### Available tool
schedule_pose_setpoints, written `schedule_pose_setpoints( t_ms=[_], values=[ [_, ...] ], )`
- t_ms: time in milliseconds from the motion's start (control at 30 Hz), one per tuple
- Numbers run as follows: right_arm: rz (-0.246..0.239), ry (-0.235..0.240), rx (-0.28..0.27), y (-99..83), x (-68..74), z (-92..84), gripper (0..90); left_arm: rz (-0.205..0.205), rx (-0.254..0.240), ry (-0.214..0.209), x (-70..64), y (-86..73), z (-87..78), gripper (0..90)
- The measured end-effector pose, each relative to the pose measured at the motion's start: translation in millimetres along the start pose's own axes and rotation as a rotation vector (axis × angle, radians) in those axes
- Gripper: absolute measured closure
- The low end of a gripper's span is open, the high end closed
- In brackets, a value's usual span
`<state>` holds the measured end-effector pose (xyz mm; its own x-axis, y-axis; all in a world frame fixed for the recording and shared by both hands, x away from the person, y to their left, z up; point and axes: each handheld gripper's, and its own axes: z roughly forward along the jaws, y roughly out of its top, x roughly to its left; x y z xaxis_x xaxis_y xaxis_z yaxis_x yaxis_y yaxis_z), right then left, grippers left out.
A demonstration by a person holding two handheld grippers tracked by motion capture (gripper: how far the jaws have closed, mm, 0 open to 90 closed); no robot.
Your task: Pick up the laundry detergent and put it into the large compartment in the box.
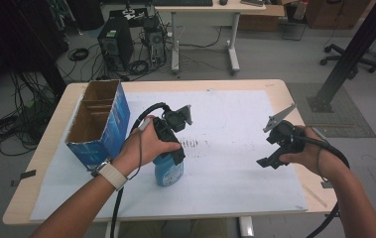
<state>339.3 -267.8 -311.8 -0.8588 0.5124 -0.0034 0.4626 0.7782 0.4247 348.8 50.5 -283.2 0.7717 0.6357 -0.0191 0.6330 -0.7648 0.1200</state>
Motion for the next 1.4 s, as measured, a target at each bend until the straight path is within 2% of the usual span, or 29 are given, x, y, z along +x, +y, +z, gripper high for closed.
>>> schedule_pose_setpoints(
  t_ms=[500, 800, 1000, 1267, 1400],
  values=[
    [0.004, -0.002, -0.001, -2.0, 0.3, -0.4, 11.1, -0.003, -0.009, -0.011, 2.2, -2.5, 4.4, 20.8],
    [0.002, -0.001, 0.0, -0.9, 1.0, -0.4, 11.1, -0.002, -0.007, -0.021, 2.8, -3.5, 4.8, 22.9],
    [0.001, -0.002, -0.001, -1.0, 1.1, -1.0, 11.1, 0.0, -0.01, -0.017, 3.7, -4.5, 6.4, 27.9],
    [0.005, -0.001, 0.0, -1.6, 1.1, -1.0, 11.1, 0.003, -0.019, -0.042, 2.9, -4.8, 5.8, 36.2],
    [0.005, -0.001, 0.0, -1.8, 1.6, -0.6, 11.1, 0.002, -0.019, -0.039, 2.4, -4.9, 5.6, 36.8]
  ],
)
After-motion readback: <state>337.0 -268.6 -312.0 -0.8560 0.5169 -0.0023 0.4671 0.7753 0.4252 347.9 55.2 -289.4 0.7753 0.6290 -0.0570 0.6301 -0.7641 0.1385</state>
